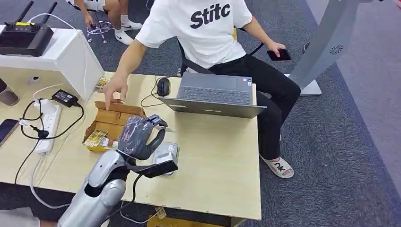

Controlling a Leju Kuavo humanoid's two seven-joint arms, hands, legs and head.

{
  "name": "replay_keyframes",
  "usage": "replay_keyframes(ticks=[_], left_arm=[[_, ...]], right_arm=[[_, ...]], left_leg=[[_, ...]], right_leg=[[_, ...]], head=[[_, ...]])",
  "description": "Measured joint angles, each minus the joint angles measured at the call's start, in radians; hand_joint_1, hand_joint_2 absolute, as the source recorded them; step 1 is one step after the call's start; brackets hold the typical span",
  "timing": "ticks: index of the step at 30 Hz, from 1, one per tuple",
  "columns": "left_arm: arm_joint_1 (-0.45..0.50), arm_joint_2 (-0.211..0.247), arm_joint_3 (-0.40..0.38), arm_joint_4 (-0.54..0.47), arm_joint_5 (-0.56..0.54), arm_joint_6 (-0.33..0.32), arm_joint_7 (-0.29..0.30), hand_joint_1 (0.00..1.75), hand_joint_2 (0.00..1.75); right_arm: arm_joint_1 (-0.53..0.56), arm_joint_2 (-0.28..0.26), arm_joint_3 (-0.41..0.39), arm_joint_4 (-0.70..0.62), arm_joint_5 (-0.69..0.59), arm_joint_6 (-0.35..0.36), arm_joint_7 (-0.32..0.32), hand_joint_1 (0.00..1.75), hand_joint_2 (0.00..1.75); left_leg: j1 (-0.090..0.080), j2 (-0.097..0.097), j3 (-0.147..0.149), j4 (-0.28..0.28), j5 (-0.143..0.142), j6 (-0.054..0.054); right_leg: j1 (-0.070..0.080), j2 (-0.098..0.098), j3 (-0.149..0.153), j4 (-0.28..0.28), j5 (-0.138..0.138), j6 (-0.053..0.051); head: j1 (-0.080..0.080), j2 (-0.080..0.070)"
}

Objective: Pass the card to the sensor for recognition and then transmit it.

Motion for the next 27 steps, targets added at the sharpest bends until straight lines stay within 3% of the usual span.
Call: replay_keyframes(ticks=[12, 27], left_arm=[[0.049, 0.045, -0.001, 0.036, -0.063, 0.006, 0.09, 1.75, 1.75], [0.103, 0.029, -0.001, 0.15, -0.119, 0.067, 0.111, 1.75, 1.75]], right_arm=[[0.001, 0.011, 0.0, 0.0, 0.003, 0.0, 0.003, 0.0, 1.75], [0.001, 0.019, 0.006, 0.0, 0.021, 0.001, 0.008, 0.0, 1.75]], left_leg=[[0.0, 0.0, 0.0, 0.0, 0.0, 0.0], [0.0, 0.0, 0.0, 0.0, 0.0, 0.0]], right_leg=[[0.0, 0.0, 0.0, 0.0, 0.0, 0.0], [0.0, 0.0, 0.0, 0.0, 0.0, 0.0]], head=[[0.0, 0.0], [0.0, 0.0]])
